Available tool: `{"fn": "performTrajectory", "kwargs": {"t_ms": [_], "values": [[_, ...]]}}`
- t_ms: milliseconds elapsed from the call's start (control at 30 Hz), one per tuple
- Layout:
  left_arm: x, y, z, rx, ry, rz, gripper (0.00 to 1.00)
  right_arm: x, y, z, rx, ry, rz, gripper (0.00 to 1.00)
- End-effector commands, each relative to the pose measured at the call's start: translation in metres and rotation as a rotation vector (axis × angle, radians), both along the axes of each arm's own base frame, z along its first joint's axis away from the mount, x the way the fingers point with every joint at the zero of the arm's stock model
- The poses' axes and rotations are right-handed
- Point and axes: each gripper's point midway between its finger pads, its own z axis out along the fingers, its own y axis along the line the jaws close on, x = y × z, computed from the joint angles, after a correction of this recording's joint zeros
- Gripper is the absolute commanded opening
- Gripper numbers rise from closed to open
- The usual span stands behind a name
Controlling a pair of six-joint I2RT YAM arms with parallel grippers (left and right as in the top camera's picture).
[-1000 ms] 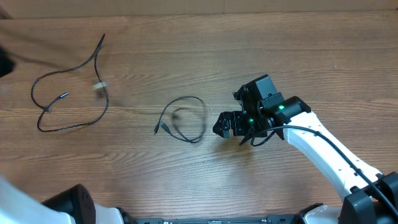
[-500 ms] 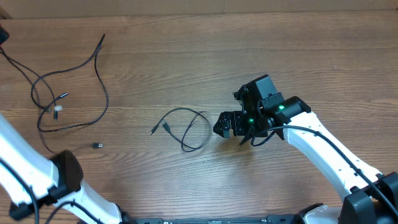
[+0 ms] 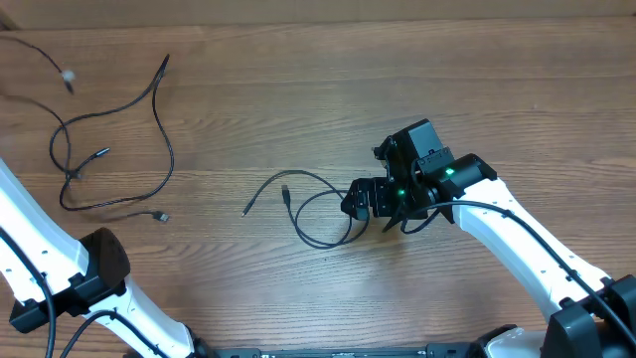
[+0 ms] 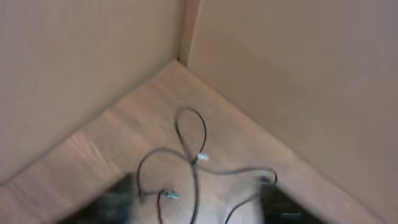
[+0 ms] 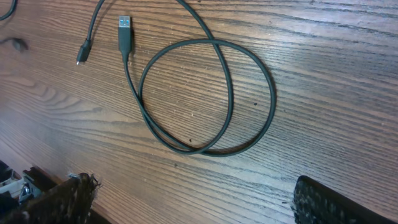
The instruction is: Untangle cables
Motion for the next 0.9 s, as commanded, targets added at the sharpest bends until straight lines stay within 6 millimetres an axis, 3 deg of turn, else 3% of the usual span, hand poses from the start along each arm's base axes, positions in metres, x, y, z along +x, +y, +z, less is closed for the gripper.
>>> {"fn": "performTrajectory", "kwargs": {"t_ms": [0,233,433,533,733,767,867], "values": [[-0.008,-0.015,0.002,-0.040,-0.003,-0.048,0.79,-0.001,0.000,-0.001,-0.005,-0.001,0.002,1.00],[-0.011,-0.065,-0.028,-0.173,0.112,-0.186,0.79,0.000,-0.010,-0.006,-0.057,0.022,-0.070,1.00],[0.012,-0.137,-0.033,-0.148,0.149,-0.433,0.77,0.000,-0.059,-0.020,-0.240,0.099,-0.317,1.00],[0.020,-0.176,-0.045,-0.115,0.212,-0.557,0.74,-0.003,-0.080,-0.022,-0.266,0.155,-0.392,1.00],[0.019,-0.243,-0.114,-0.125,0.479,-0.686,0.74,-0.013,-0.124,-0.025,-0.303,0.257,-0.500,1.00],[0.012,-0.263,-0.138,-0.145,0.569,-0.729,0.74,-0.015,-0.133,-0.025,-0.308,0.272,-0.516,1.00],[-0.005,-0.302,-0.173,-0.210,0.697,-0.829,0.74,-0.014,-0.143,-0.025,-0.307,0.287,-0.552,1.00]]}}
